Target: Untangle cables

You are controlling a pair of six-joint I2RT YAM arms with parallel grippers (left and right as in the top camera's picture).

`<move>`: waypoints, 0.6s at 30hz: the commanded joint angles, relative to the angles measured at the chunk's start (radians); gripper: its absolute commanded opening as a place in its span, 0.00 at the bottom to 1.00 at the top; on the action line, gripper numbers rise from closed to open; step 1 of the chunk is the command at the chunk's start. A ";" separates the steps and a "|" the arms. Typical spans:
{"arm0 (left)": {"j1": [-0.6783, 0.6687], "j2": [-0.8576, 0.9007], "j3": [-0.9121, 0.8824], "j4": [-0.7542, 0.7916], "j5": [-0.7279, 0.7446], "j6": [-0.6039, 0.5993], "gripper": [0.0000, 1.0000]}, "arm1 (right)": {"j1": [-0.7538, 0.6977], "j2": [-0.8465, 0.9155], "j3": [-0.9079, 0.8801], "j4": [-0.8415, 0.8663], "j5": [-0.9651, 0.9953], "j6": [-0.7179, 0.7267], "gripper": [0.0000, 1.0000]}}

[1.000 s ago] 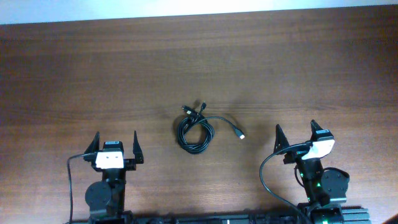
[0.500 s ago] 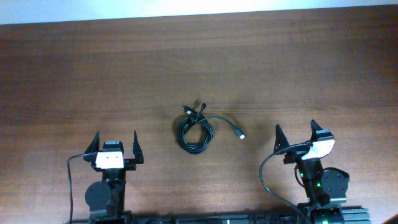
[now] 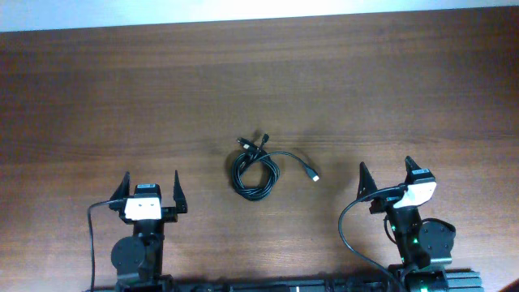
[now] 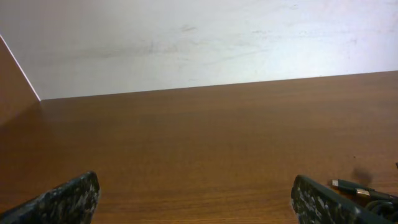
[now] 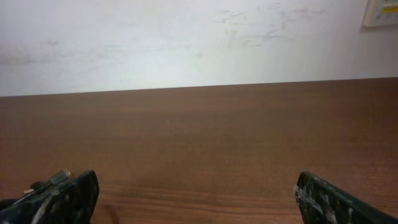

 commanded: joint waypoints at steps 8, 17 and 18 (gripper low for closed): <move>-0.003 0.003 -0.003 0.004 0.026 0.011 0.99 | 0.008 -0.010 -0.005 -0.006 0.012 0.000 0.99; -0.003 0.003 0.038 0.013 0.159 -0.106 0.99 | 0.008 -0.010 -0.005 -0.006 0.012 0.000 0.99; -0.003 0.003 0.042 0.013 0.181 -0.106 0.99 | 0.008 -0.010 -0.005 -0.006 0.012 0.000 0.99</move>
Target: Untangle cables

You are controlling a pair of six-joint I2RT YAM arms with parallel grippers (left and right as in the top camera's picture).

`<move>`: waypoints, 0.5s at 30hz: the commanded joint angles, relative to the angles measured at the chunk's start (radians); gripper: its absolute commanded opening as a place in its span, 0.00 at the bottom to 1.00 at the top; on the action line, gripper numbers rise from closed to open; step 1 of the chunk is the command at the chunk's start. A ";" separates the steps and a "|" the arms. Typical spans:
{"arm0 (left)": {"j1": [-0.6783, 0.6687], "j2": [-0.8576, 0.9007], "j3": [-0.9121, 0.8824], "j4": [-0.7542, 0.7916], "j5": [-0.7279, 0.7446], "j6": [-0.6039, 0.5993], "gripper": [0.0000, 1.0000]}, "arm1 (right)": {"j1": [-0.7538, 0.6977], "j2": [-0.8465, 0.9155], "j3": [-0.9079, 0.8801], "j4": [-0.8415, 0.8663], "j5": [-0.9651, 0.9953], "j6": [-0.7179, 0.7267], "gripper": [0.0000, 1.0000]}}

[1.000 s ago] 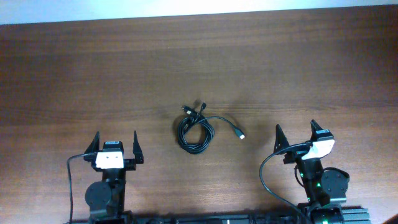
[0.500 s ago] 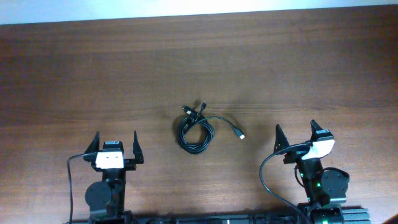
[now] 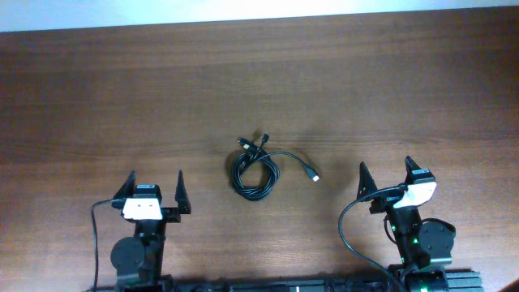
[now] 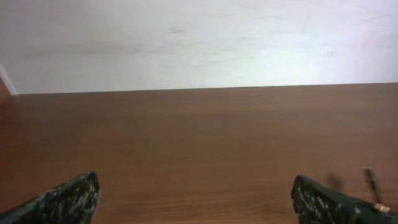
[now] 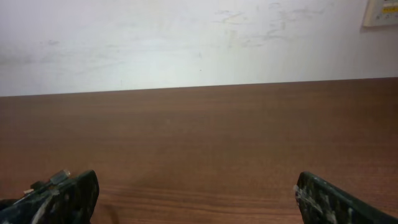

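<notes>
A bundle of black cables point(image 3: 254, 170) lies coiled on the wooden table point(image 3: 259, 81), near the middle. One strand curves out to the right and ends in a plug point(image 3: 313, 174); other plug ends stick out at the coil's top. My left gripper point(image 3: 154, 188) stands open near the front edge, left of the coil, nothing between its fingers. My right gripper point(image 3: 386, 176) stands open at the front right, also empty. In the left wrist view a plug tip point(image 4: 372, 182) shows at the far right, blurred. The right wrist view shows a cable end point(image 5: 46, 184) at its left finger.
The brown wooden table runs to a pale wall point(image 4: 199, 43) at the back. Each arm's base and its own lead sit at the front edge point(image 3: 349, 235). A pale plate point(image 5: 380, 12) hangs on the wall at the upper right of the right wrist view.
My left gripper has shifted slightly to the right and turned; its wrist view has swung, so the left table edge is nearly gone from it. The right gripper and the cables have not moved.
</notes>
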 commanded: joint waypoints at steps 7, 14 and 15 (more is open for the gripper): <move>-0.003 0.003 0.073 0.002 0.159 -0.119 0.99 | 0.008 -0.010 -0.005 -0.006 0.012 -0.001 0.99; -0.003 0.011 0.168 -0.066 0.188 -0.122 0.99 | 0.008 -0.010 -0.005 -0.006 0.012 -0.001 0.99; -0.003 0.021 0.188 -0.073 0.188 -0.122 0.99 | 0.008 -0.010 -0.005 -0.006 0.012 -0.001 0.99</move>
